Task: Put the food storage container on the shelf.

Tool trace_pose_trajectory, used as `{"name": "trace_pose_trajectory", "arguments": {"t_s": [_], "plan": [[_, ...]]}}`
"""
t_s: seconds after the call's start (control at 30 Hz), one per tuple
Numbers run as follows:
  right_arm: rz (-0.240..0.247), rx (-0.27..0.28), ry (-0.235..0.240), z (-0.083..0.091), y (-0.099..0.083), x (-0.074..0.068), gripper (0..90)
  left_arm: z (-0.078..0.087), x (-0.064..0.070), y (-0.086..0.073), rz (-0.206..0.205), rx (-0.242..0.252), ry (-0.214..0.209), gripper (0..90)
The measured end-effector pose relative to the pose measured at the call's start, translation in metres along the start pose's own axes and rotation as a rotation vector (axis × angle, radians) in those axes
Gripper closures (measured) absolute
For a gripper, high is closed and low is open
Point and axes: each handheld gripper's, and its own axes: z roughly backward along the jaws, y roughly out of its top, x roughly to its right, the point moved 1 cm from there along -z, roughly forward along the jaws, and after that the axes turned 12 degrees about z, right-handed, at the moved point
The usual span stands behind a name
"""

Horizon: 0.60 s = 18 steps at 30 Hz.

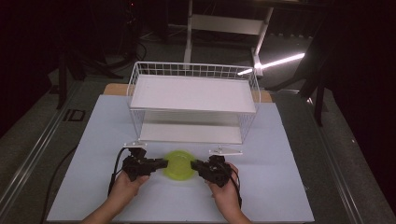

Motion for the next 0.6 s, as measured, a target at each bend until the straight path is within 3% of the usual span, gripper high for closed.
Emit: {"name": "trace_pose_trajectory", "arguments": {"t_s": [0.07,0.3,0.6], "plan": [[0.004,0.020,-0.007,0.004,0.004,0.000,80.6,0.001,0.001,0.003,0.010,0.008,-0.016,81.5],[0.023,0.063,-0.033,0.016,0.018,0.005,80.7,0.002,0.014,0.019,-0.020,0.051,-0.022,81.5],[0.010,0.089,-0.082,0.019,0.026,0.022,80.4,-0.013,0.021,0.037,-0.057,0.077,0.002,81.6]]}}
